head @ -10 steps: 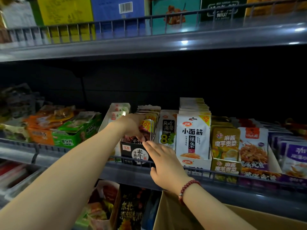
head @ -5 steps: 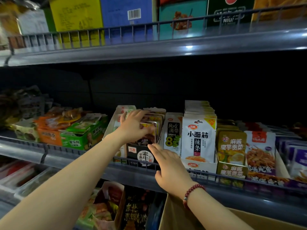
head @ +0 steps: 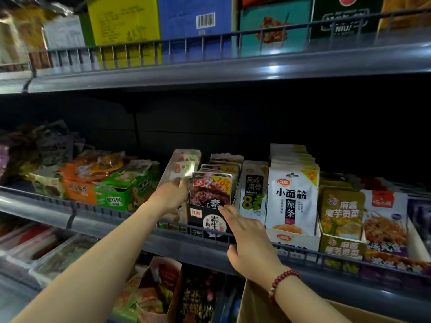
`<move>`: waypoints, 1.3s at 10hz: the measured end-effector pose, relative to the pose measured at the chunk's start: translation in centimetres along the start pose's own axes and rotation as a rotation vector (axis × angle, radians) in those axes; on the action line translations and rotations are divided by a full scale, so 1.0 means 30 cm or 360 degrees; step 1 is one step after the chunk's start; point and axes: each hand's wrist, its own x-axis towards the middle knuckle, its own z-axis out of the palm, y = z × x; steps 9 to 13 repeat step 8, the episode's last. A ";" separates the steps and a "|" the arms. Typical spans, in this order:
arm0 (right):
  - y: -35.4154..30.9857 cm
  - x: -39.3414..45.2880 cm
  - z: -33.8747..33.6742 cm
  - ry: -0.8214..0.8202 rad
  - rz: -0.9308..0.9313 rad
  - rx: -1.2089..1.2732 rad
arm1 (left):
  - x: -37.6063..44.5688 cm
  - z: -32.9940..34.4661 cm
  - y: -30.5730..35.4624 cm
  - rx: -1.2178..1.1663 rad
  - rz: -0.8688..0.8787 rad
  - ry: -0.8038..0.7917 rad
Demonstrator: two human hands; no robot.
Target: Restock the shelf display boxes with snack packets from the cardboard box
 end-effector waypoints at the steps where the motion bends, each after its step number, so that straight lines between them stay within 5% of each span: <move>1: 0.006 0.002 0.010 0.0020 -0.0023 -0.0018 | 0.012 0.014 -0.007 0.0023 0.0016 -0.0166; 4: 0.005 0.004 0.011 -0.0029 -0.0008 -0.0018 | 0.007 0.037 -0.047 -0.0008 0.0073 0.0030; 7: 0.005 -0.030 -0.050 -0.0032 0.0020 -0.0071 | -0.152 0.055 -0.019 -0.0201 0.0356 0.0580; 13: -0.020 -0.109 -0.103 0.0100 0.0093 0.0052 | -0.258 0.070 0.030 -0.0269 0.0414 0.0598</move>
